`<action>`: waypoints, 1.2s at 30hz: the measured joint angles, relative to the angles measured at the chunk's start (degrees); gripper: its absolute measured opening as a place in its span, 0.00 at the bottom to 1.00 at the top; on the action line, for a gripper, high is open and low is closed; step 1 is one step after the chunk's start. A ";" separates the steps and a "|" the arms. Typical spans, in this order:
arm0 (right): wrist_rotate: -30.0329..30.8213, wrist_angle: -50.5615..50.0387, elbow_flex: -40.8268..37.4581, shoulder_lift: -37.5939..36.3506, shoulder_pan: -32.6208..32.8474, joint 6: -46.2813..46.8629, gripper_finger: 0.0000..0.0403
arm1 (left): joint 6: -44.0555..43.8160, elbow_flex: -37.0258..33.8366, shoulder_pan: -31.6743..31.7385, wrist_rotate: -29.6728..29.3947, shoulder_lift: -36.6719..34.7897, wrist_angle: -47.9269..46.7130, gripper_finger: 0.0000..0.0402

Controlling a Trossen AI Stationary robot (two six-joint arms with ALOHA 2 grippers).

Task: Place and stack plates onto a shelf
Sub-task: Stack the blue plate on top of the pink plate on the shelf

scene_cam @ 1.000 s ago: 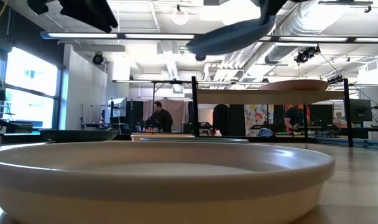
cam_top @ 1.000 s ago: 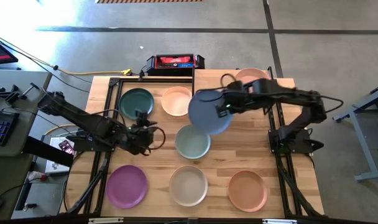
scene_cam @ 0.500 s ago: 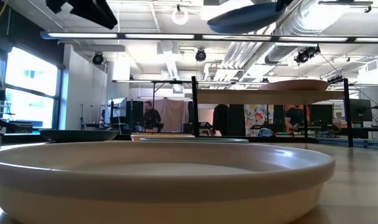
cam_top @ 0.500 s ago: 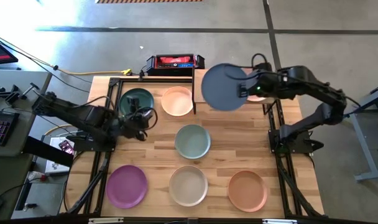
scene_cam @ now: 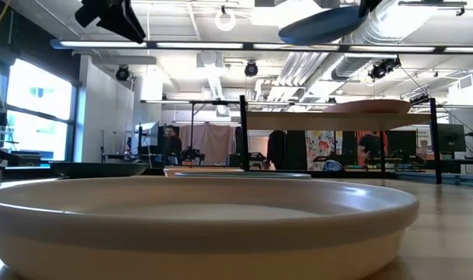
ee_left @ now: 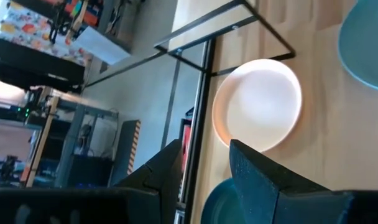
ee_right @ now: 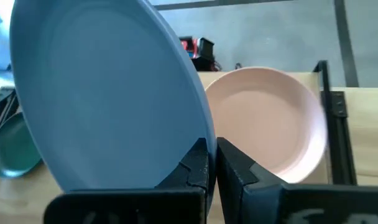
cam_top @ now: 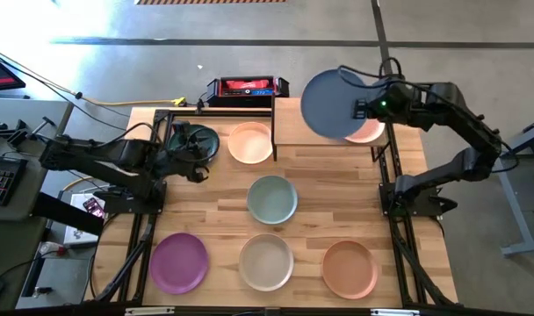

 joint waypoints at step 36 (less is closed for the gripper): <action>9.02 18.03 -53.84 -31.62 -1.57 47.16 0.00 | 1.47 0.00 8.15 0.14 0.08 0.02 0.30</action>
